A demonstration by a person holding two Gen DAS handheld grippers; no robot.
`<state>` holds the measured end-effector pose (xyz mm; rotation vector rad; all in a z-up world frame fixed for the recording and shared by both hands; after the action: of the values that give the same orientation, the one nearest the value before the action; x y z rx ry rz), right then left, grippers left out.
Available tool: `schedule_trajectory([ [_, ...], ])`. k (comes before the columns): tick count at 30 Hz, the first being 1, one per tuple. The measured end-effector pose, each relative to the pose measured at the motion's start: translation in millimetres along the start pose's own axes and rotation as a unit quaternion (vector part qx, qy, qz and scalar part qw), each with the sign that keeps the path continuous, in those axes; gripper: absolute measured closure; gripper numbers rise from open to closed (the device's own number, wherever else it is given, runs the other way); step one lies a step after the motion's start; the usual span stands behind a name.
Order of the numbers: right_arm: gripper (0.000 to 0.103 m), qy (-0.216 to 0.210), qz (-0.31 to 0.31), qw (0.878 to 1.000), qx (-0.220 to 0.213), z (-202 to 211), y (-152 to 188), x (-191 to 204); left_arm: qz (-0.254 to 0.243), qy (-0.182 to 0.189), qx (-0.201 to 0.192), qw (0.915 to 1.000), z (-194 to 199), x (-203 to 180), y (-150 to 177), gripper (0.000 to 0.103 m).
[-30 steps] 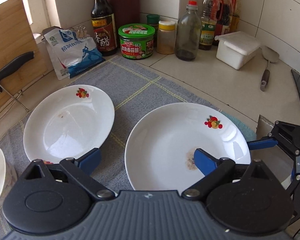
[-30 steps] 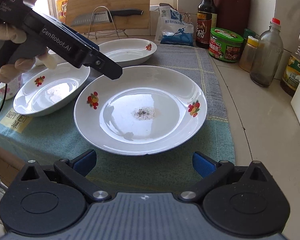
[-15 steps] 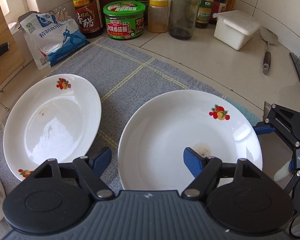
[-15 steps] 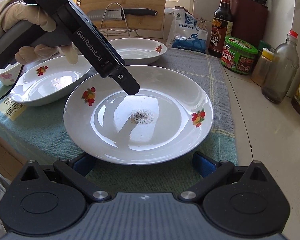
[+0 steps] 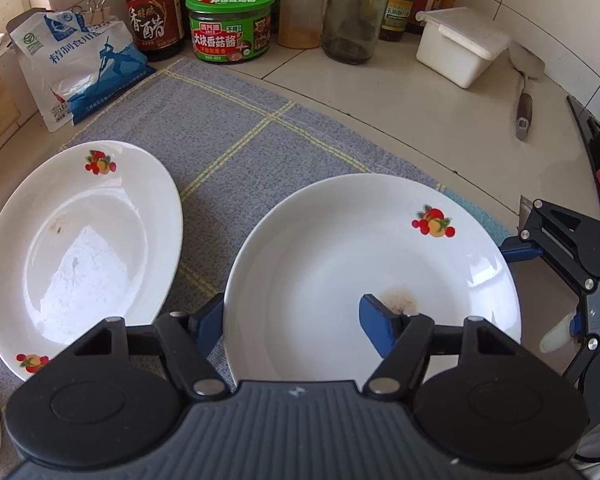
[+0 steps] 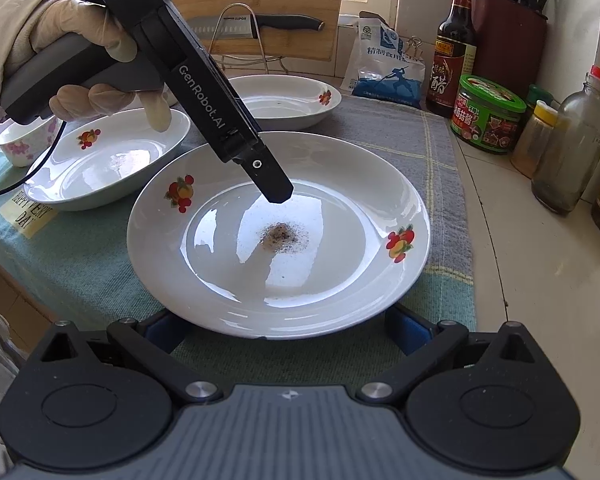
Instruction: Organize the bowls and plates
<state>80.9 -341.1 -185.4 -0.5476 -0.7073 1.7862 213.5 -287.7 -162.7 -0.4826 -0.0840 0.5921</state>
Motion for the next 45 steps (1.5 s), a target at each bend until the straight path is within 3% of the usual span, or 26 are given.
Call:
schedule_trajectory([
  [12,0.0,-0.007,0.008,1.0,0.011,0,-12,-2,-0.006,0.006,-0.005,1.0,0,0,-8,0.033],
  [20,0.0,0.017,0.023,1.0,0.009,-4,-22,-23,-0.009,0.008,-0.023,0.9997,-7,1,-36,0.033],
  [32,0.0,0.035,-0.013,0.999,0.007,-18,-27,-67,-0.027,0.003,-0.043,0.9987,-33,1,-83,0.033],
  [45,0.0,0.041,-0.018,0.999,0.005,-24,-28,-71,-0.025,-0.001,-0.052,0.9983,-39,5,-89,0.033],
])
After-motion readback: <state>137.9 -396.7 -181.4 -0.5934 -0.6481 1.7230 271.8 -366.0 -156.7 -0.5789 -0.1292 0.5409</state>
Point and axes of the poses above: each gripper's, at about its wrist camera, not at the fingertips, and z roughly against the way its jaws point, x to its left, y to its underside, the point moved 8 cm from there along -z, roughly the way its jaws point
